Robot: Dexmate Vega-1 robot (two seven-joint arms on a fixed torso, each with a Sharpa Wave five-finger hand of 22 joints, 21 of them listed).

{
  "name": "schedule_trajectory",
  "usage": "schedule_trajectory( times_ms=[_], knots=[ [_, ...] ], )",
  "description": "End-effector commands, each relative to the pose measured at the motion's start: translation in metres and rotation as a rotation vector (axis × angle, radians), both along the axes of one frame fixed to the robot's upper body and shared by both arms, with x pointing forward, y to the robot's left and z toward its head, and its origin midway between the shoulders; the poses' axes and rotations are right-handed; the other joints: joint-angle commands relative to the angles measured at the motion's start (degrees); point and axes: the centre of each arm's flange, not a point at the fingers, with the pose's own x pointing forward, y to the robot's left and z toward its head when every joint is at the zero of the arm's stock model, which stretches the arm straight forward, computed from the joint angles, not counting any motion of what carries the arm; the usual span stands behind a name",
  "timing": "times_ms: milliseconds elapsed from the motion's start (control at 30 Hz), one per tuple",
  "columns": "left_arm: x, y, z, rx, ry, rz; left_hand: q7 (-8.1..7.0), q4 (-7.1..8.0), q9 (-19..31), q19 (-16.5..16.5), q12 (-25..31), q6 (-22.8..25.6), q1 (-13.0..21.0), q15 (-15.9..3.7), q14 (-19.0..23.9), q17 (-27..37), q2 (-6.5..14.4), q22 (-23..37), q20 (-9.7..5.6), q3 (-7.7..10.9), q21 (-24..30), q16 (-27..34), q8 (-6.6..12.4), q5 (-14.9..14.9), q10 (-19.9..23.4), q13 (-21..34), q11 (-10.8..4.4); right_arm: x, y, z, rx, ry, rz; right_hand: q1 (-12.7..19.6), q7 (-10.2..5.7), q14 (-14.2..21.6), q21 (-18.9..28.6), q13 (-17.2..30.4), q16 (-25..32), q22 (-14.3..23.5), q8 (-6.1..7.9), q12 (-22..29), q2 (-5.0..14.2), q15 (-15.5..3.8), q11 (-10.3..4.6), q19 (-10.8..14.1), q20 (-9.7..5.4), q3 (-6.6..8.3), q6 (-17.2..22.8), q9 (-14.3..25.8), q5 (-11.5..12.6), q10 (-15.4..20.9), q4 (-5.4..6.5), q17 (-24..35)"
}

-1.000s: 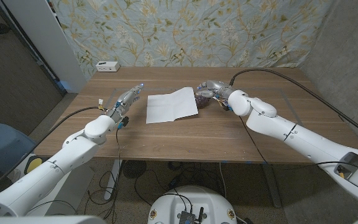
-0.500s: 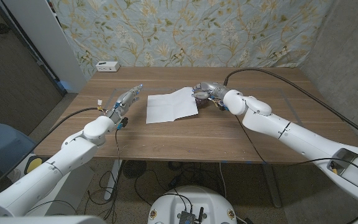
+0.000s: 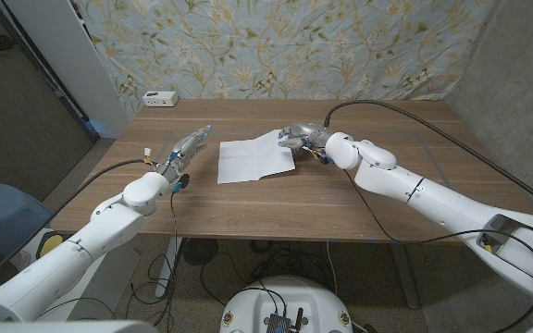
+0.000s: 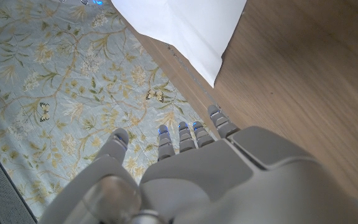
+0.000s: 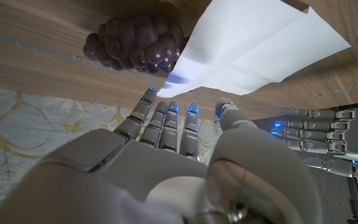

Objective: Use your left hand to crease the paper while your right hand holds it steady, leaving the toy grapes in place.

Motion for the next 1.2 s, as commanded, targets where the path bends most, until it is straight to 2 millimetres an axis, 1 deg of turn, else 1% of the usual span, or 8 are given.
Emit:
schedule_trajectory(
  times_ms=[33,133,300,333,500,600,733,1200],
  knots=[
    [-0.003,0.003,0.002,-0.001,-0.008,0.006,0.14,0.26,0.1,0.0,-0.1,0.0,-0.6,0.03,0.2,0.1,0.2,0.2,-0.3,0.1,0.5,0.3,0.03,0.4,0.3,0.1,0.31,0.009,0.017,-0.001,-0.04,0.026,0.049,0.7,0.2,0.3,0.0,0.3,0.5,0.2,-0.13,0.0,0.08,-0.65,-0.51,0.8,-0.17,0.64,0.5,0.2,0.1,0.2,0.1,0.2],
    [-0.004,0.004,0.002,-0.001,-0.007,0.009,0.22,0.27,0.1,0.5,-0.2,0.0,-0.6,0.07,0.3,0.1,0.2,0.2,-0.95,0.12,0.6,0.3,0.02,0.4,0.4,0.1,0.4,0.011,0.019,-0.001,-0.047,0.033,0.05,0.7,0.13,0.4,0.1,0.3,0.5,0.2,-0.16,0.0,0.05,-0.63,-0.62,1.1,-0.24,0.68,0.5,0.2,0.1,0.3,0.13,0.2],
    [-0.005,0.006,0.001,-0.003,-0.002,0.015,0.39,0.27,0.1,0.6,-0.2,0.1,-0.5,0.07,0.4,0.1,0.2,0.2,-1.09,0.13,0.6,0.3,0.05,0.4,0.4,0.1,0.46,0.014,0.019,-0.003,-0.038,0.051,0.055,0.7,0.23,0.8,0.0,0.3,0.7,0.2,-0.22,0.0,-0.02,-0.19,-0.05,1.4,-0.04,0.69,0.6,0.2,0.0,0.4,0.32,0.3],
    [-0.006,0.007,0.0,-0.003,0.0,0.015,0.39,0.27,0.1,0.6,-0.2,0.1,-0.5,0.1,0.5,0.1,0.2,0.2,-1.13,0.13,0.6,0.3,0.05,0.4,0.4,0.1,0.45,0.014,0.02,-0.004,-0.038,0.054,0.053,0.7,0.23,0.8,0.0,0.3,0.8,0.2,-0.24,-0.1,-0.04,-0.18,-0.42,1.4,-0.01,0.67,0.6,0.2,0.0,0.4,0.4,0.3],
    [-0.005,0.009,-0.003,-0.009,0.006,0.016,0.39,0.27,0.1,0.9,-0.2,0.1,-0.5,0.18,0.6,0.0,0.2,0.2,-1.2,0.15,0.7,0.3,0.04,0.5,0.4,0.1,0.54,0.018,0.019,-0.01,-0.028,0.085,0.041,0.6,0.26,1.0,-0.1,0.3,0.9,0.2,-0.26,0.0,-0.08,-0.06,0.07,1.5,0.11,0.64,0.7,0.2,-0.1,0.6,0.58,0.4],
    [-0.005,0.009,-0.004,-0.009,0.005,0.012,0.61,0.28,0.1,1.7,-0.3,0.1,-0.5,0.3,0.9,0.0,0.2,0.1,-3.19,0.2,0.9,0.3,0.02,0.5,0.4,0.1,0.72,0.02,0.017,-0.014,-0.018,0.103,0.036,0.5,0.38,1.1,-0.2,0.3,0.9,0.2,-0.23,0.0,-0.09,0.2,0.14,1.5,0.13,0.63,0.9,0.2,-0.1,0.7,0.7,0.4],
    [-0.005,0.009,-0.004,-0.004,0.009,0.013,1.01,0.26,0.2,2.0,-0.3,0.1,-0.4,0.31,1.0,0.0,0.3,0.1,-4.07,0.26,1.0,0.2,-0.01,0.5,0.5,0.1,0.8,0.022,0.015,-0.018,-0.019,0.12,0.021,0.5,0.38,1.2,-0.2,0.3,1.0,0.2,-0.19,0.0,-0.08,0.28,0.36,1.6,0.17,0.64,1.1,0.2,-0.1,0.9,0.78,0.5],
    [-0.003,0.01,-0.009,-0.011,0.007,0.031,1.27,0.08,0.2,2.0,-0.3,0.1,0.0,0.23,1.2,0.0,0.6,0.0,-3.68,0.57,0.9,0.2,0.01,0.5,0.6,0.1,0.83,0.024,0.013,-0.025,-0.039,0.142,-0.012,0.5,0.55,1.2,-0.5,0.4,1.1,0.3,-0.24,-0.1,-0.11,0.38,0.56,1.6,0.4,0.64,1.4,0.2,-0.2,0.9,1.08,0.6]
  ],
)
